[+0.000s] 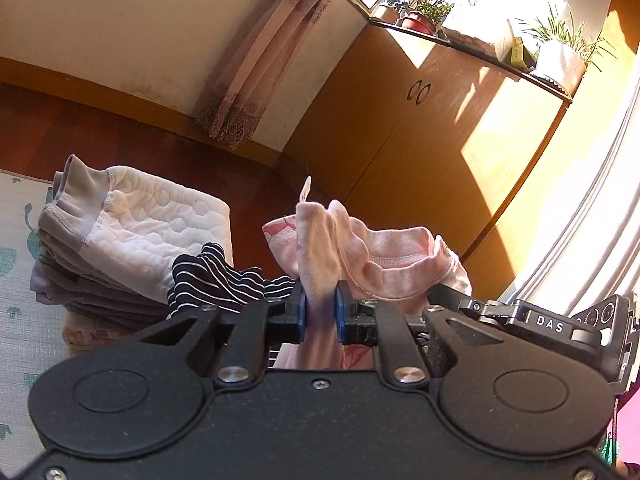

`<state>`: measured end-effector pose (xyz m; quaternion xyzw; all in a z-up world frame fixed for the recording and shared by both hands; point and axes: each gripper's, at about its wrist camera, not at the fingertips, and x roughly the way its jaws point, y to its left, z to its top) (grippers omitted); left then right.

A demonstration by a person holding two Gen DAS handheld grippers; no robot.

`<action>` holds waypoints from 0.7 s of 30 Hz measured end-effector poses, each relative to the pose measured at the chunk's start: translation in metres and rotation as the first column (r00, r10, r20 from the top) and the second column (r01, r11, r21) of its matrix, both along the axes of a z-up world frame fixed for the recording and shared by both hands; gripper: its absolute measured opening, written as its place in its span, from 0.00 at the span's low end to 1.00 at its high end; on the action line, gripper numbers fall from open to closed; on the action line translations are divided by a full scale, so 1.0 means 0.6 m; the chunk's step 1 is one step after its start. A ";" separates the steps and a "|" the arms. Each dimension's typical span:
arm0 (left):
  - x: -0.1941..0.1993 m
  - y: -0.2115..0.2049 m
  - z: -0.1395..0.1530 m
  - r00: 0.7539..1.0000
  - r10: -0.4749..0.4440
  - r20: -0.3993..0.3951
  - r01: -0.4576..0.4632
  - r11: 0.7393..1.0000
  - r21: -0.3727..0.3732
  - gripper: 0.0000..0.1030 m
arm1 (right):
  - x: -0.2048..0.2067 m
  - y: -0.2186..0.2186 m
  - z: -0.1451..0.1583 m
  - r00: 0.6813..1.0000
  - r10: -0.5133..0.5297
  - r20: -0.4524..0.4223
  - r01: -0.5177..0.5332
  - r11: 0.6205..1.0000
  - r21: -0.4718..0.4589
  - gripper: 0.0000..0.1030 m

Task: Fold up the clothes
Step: 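Lower the shirt onto the striped garment atop the stack with both grippers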

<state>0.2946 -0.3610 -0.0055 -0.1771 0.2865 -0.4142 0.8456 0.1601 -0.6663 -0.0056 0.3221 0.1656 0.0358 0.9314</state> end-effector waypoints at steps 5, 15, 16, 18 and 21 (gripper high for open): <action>0.034 -0.014 -0.004 0.999 0.019 -0.033 -0.018 0.998 0.054 0.11 | 0.050 -0.008 -0.019 0.998 0.006 -0.064 -0.005 1.000 0.003 0.21; 0.082 -0.068 -0.030 0.997 0.053 0.060 -0.068 0.956 0.284 0.15 | 0.098 0.008 -0.053 0.973 -0.160 -0.169 0.130 0.976 -0.176 0.32; 0.075 -0.064 -0.032 0.994 0.066 0.092 -0.090 0.951 0.297 0.15 | 0.090 0.013 -0.053 0.969 -0.195 -0.154 0.159 0.963 -0.215 0.32; 0.057 -0.048 -0.034 0.985 0.089 0.145 -0.129 0.947 0.296 0.15 | 0.066 0.032 -0.053 0.965 -0.243 -0.102 0.203 0.931 -0.304 0.34; 0.024 -0.036 -0.044 0.977 0.057 0.205 -0.115 0.952 0.283 0.15 | 0.048 0.073 -0.054 0.980 -0.199 -0.009 0.175 0.884 -0.434 0.34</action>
